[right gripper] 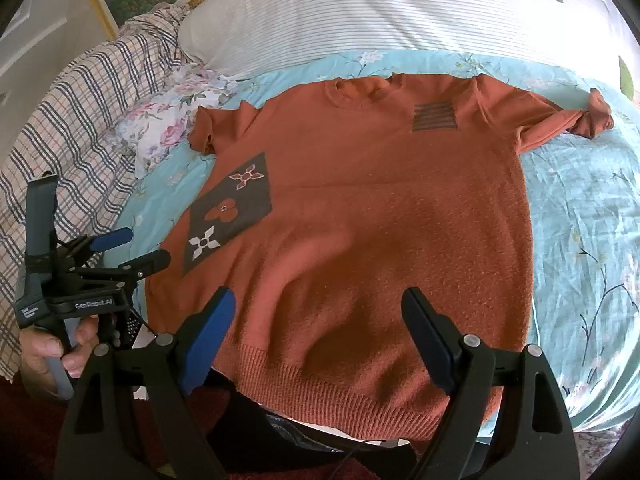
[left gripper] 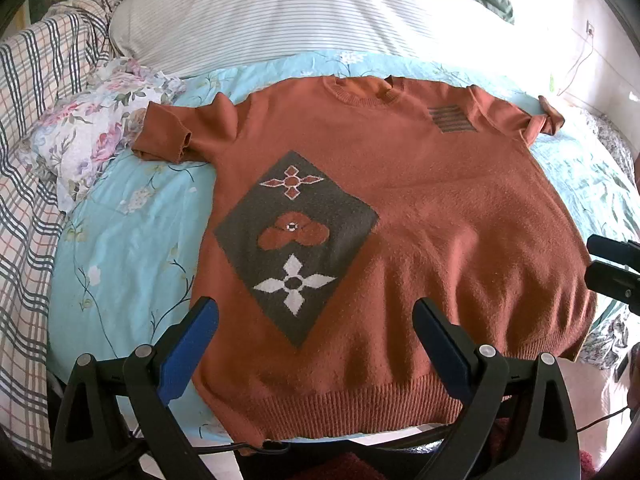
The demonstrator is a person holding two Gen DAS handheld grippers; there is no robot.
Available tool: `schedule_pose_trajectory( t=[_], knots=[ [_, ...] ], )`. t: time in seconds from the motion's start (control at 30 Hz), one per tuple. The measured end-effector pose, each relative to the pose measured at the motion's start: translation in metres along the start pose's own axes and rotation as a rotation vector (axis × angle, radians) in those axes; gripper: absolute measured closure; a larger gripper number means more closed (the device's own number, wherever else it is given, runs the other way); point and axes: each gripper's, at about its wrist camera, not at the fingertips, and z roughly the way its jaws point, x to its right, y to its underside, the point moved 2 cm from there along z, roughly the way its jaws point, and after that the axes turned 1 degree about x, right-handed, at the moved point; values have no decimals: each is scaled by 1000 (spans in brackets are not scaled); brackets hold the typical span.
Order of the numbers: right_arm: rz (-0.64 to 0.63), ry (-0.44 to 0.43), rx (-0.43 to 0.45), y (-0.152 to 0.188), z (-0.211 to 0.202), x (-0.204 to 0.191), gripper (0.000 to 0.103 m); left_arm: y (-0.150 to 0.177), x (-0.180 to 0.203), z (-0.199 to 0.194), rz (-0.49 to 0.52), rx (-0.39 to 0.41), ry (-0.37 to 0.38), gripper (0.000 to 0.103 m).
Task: Fold small clothes
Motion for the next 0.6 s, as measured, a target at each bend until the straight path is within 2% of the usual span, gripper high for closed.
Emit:
schedule_pose_trajectory(
  t=[0.2,0.3,0.37,0.6],
  knots=[
    [1,1,1,0,0,1,18,0,0,1,6,20,-9,5],
    [3,0,6,1,0,-3,18,-1,1,4,45,47,-66,5],
    [7,-2,7,-1,0,-2,18,-1,2,7,55,41,-76,5],
    [38,-15,2,-6,9,15,18,-4,2,15,53,51,-61,5]
  ],
)
